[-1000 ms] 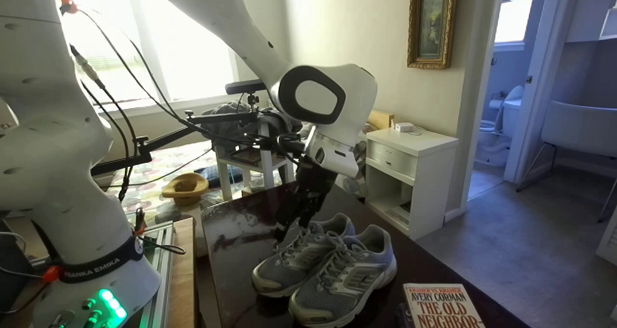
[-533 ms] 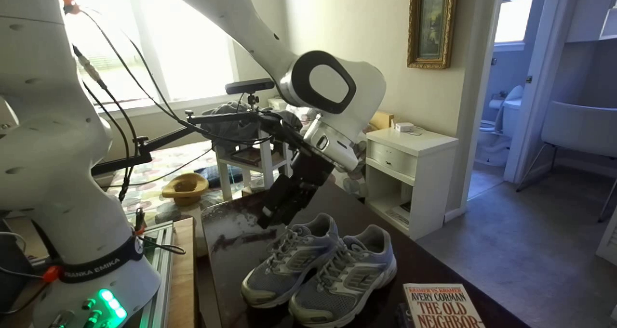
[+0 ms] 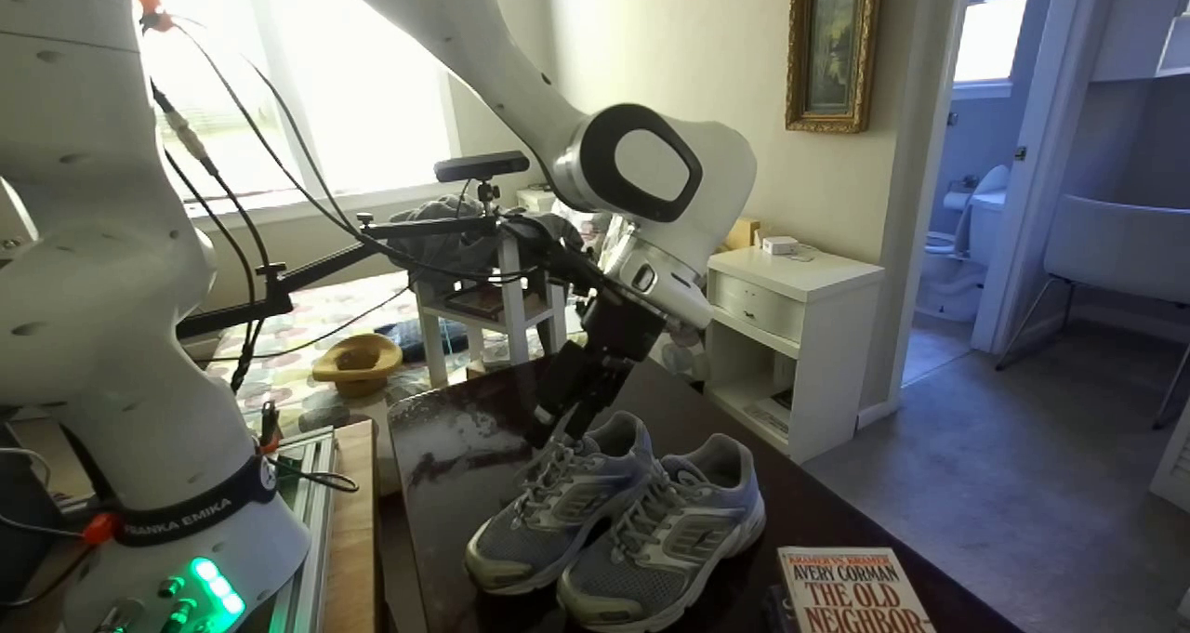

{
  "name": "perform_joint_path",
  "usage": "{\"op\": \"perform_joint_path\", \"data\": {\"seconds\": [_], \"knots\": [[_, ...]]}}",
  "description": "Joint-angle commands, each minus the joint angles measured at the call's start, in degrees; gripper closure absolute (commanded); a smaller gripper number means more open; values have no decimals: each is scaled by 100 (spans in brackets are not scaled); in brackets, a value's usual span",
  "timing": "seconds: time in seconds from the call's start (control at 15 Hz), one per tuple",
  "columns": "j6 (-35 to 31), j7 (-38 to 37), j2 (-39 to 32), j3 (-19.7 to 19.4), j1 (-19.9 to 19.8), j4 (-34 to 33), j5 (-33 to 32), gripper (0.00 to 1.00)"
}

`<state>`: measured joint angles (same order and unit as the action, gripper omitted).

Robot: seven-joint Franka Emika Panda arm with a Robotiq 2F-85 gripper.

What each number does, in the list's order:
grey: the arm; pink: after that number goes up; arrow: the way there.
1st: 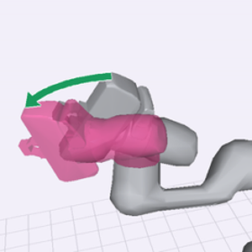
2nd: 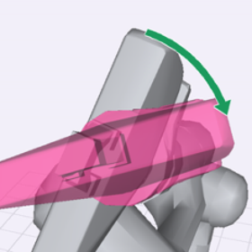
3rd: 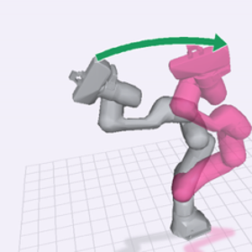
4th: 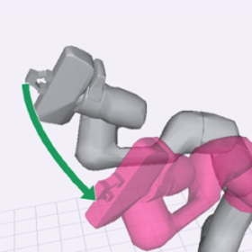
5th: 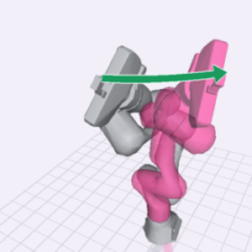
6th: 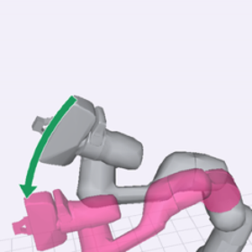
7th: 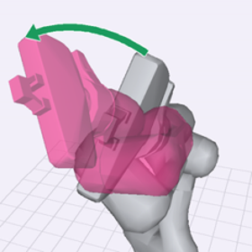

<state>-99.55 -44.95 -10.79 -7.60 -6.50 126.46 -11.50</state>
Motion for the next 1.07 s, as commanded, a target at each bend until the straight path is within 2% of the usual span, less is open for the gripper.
{"op": "perform_joint_path", "data": {"seconds": [0.0, 0.33, 0.67, 1.0], "knots": [[-428, 70, -193, -40, 88, -54, -113, 0], [-731, 162, -254, -38, 148, -12, -57, 0], [-434, 247, -252, -34, 200, -44, -37, 0], [149, 112, -277, -41, 272, -99, -162, 0]]}}
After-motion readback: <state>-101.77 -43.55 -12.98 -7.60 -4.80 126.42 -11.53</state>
